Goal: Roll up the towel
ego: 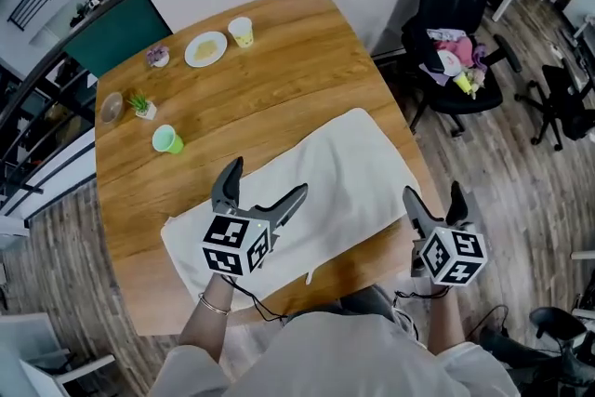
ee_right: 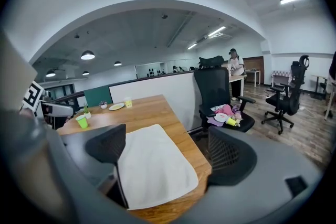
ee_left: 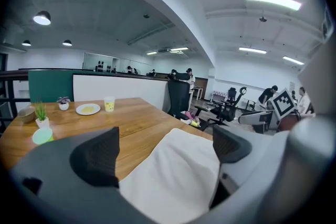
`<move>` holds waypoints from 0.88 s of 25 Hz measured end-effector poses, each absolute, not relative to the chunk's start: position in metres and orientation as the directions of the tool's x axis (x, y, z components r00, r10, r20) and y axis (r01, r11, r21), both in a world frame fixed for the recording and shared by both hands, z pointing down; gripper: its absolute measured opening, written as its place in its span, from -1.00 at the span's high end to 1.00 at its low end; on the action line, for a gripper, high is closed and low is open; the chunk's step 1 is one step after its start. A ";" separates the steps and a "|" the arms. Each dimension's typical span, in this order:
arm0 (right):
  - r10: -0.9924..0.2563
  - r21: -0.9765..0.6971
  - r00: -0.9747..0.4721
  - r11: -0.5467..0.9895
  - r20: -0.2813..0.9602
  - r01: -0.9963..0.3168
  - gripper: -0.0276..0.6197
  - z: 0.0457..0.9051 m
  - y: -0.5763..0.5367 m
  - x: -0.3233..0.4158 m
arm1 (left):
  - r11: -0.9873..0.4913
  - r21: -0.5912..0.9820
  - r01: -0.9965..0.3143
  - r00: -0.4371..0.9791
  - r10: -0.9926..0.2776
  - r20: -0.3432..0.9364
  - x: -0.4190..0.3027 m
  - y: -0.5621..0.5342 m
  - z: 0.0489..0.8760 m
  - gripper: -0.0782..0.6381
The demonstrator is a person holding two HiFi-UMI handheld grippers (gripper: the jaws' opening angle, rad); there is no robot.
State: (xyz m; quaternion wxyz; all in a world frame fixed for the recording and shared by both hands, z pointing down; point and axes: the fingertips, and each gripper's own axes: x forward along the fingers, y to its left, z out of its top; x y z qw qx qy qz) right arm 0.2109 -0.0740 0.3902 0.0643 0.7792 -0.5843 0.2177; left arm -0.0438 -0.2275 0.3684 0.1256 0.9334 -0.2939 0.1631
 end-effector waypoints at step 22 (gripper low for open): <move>-0.777 -0.213 0.151 -0.345 0.611 -0.914 0.14 0.466 -0.044 0.244 | -0.979 -0.158 0.131 0.783 0.004 0.622 0.105 -0.244 0.358 0.09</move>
